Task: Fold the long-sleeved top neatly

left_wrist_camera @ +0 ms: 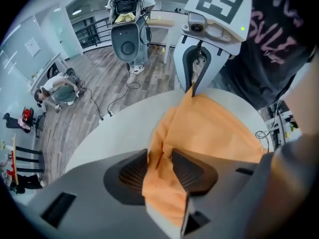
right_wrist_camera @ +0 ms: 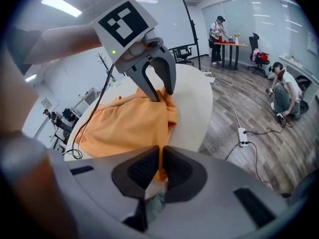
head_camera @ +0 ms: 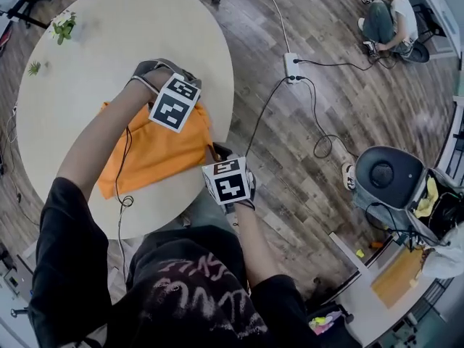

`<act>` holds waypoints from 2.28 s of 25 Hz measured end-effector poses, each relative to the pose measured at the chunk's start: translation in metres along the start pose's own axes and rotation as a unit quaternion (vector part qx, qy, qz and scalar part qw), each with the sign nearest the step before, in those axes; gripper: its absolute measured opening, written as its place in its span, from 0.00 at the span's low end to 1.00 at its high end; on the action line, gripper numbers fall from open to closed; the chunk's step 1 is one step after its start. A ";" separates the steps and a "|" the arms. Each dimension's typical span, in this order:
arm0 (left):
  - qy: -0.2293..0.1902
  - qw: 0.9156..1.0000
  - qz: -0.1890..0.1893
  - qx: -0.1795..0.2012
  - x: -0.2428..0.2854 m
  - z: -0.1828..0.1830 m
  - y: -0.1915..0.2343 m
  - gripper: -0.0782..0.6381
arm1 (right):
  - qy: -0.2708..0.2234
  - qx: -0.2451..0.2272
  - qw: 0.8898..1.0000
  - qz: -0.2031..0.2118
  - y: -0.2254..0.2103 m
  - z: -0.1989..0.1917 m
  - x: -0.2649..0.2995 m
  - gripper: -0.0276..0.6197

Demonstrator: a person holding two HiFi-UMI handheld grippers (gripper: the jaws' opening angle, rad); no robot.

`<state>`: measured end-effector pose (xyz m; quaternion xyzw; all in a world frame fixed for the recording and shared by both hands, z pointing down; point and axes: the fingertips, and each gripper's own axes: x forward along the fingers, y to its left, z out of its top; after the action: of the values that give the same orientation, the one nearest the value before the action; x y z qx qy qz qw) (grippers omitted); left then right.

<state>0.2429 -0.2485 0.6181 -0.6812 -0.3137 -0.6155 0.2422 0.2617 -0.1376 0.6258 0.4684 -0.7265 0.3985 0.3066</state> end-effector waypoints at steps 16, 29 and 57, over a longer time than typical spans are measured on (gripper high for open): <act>0.010 0.997 -0.072 0.033 0.018 0.022 -0.005 0.24 | 0.007 0.073 0.997 0.001 -0.018 -0.020 -0.001 0.23; -0.029 0.996 0.072 0.035 -0.037 0.033 0.011 0.23 | -0.035 0.015 0.997 -0.073 -0.023 0.005 -0.037 0.09; -0.047 0.944 0.327 0.013 -0.153 -0.078 -0.207 0.23 | -0.092 -0.232 0.941 -0.226 0.246 0.039 -0.082 0.09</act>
<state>0.0325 -0.1824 0.4643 -0.7713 -0.0932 -0.4653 0.4240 0.0622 -0.0756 0.4677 0.5710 -0.6988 0.0937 0.4205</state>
